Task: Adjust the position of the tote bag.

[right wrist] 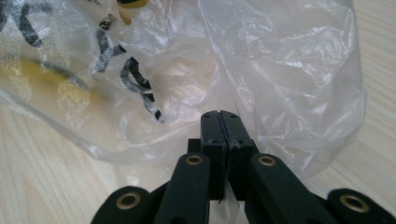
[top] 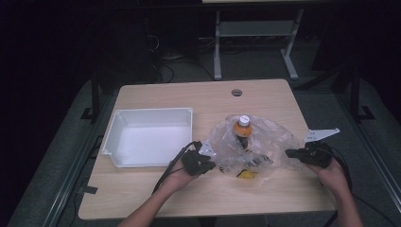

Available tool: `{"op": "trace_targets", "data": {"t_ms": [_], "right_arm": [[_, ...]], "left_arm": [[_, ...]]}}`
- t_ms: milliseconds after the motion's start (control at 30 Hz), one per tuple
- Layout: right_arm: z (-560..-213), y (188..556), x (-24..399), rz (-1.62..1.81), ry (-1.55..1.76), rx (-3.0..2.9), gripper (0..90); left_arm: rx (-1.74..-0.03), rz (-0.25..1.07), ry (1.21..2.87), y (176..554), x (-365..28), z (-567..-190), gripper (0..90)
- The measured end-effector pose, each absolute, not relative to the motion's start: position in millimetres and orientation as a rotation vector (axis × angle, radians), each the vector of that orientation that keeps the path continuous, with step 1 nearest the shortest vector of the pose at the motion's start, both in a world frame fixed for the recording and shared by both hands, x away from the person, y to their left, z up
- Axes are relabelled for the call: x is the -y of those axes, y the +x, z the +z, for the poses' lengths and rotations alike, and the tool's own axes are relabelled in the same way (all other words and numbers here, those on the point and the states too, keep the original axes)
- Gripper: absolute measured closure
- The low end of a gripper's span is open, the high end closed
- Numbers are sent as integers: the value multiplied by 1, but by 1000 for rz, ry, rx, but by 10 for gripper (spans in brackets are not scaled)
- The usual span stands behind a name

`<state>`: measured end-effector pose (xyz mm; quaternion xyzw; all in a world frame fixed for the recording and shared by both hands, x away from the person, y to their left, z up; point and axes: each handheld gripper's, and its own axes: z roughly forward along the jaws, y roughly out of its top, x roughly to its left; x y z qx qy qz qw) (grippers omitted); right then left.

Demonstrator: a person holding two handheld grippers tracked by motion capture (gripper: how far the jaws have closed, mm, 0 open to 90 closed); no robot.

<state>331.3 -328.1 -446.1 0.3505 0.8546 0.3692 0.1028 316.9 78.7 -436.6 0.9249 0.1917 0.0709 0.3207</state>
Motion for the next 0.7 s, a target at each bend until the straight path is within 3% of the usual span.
{"op": "trace_targets", "data": {"t_ms": [567,600,700], "right_arm": [[-448,323,345,1095,1084,-2499,885],[-446,322,344,1115,1075,-2499,853],[-439,319,340,1134,1045,-2491,770]], "left_arm": [[-499,153,2415,312,-76,-439,900],[-502,131,2389,312,-78,-436,900],[-513,103,2352,312,-82,-428,787]]}}
